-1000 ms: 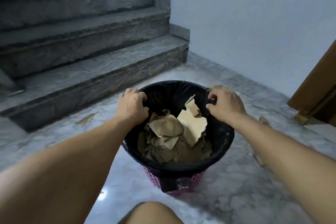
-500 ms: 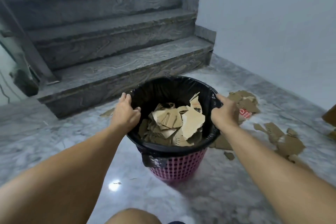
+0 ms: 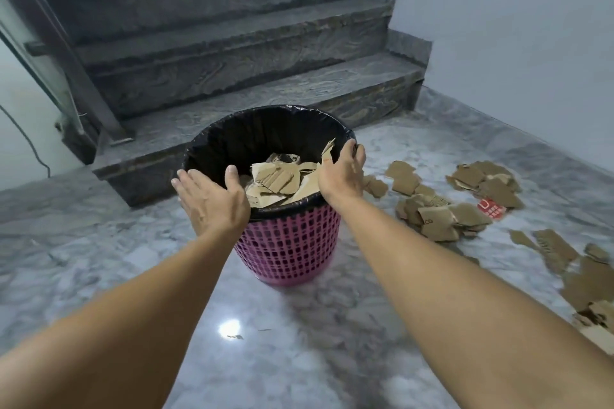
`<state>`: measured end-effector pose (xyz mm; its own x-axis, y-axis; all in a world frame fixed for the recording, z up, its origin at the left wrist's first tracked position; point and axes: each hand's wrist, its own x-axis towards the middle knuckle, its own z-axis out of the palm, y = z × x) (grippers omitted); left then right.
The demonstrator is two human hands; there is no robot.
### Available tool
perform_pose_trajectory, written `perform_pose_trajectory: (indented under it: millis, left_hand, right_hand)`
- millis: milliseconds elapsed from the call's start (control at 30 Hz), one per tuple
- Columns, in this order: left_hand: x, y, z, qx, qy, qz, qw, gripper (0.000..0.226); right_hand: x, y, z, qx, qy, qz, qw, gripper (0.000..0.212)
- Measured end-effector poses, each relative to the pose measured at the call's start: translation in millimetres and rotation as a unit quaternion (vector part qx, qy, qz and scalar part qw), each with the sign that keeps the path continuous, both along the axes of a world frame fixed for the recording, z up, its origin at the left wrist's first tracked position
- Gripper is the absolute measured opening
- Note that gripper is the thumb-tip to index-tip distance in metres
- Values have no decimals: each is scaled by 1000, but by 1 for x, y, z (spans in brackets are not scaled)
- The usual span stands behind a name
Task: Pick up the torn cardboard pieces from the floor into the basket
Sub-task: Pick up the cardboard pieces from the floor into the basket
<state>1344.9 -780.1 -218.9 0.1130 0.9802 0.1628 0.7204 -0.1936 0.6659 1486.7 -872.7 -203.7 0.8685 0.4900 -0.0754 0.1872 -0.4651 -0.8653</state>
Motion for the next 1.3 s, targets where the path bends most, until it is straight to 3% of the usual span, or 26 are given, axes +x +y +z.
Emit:
perform_pose_trajectory:
  millis: [133,367,533,700,867,967,1100,1200,1300]
  left_hand:
    - [9,26,2,5,24,9,1000,70]
    - [24,51,-1,13,70,13,997,70]
    - [28,45,8,53,176,4,983,72]
    - [36,13,21,112,217,-99,965,71]
    - [54,-32,41,189,216,-242,927,53]
    - [66,-68,57,213,194,-312,905,43]
    - [93,-107,65,110,204,-388,892,25]
    - [132,-120,46,26,208,-451,868,23]
    - [173,-134,3,-14,274,-497,823,29]
  right_hand:
    - [16,6,-3,-41,-13,88,995,70]
    - [32,25,0,-82,-13,127,988,76]
    - [45,14,2,-117,-21,168,979,87]
    - [55,-25,7,-122,-9,165,979,83]
    - [73,-89,15,-160,28,138,977,84]
    - [86,-143,21,-170,48,117,977,73]
    - [107,-213,10,-206,70,58,974,87]
    - [130,-258,-14,-223,100,10,970,77]
    - [156,-298,-49,-247,113,-40,962,72]
